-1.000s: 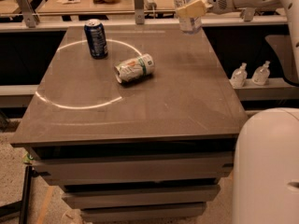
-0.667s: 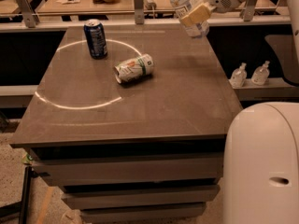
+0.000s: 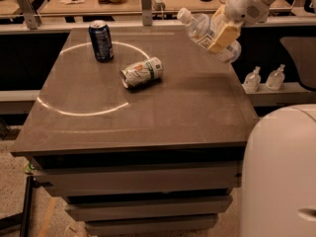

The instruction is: Knock blue plastic bottle over

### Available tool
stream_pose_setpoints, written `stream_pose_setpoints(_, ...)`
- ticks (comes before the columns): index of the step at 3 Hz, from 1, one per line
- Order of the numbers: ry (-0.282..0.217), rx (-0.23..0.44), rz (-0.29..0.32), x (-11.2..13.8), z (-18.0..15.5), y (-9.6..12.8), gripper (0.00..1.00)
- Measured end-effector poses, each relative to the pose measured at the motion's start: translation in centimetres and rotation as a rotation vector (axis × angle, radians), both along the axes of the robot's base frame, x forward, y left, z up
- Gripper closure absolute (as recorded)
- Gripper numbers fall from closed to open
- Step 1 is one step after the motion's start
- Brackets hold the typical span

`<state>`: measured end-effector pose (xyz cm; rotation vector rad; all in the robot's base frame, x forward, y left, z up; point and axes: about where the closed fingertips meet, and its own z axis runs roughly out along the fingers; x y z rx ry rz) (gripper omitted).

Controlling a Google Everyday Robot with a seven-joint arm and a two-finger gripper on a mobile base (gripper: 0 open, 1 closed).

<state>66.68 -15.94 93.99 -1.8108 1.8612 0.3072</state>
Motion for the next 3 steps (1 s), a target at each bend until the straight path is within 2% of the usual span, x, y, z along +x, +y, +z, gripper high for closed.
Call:
stream_pose_setpoints(2,0.066,-0.098,0.114,-3.6,-1.9,1.0,1.00)
stream_pose_setpoints(3,0.137,-0.169,0.141,-4.6,-4.8,2.5,1.00)
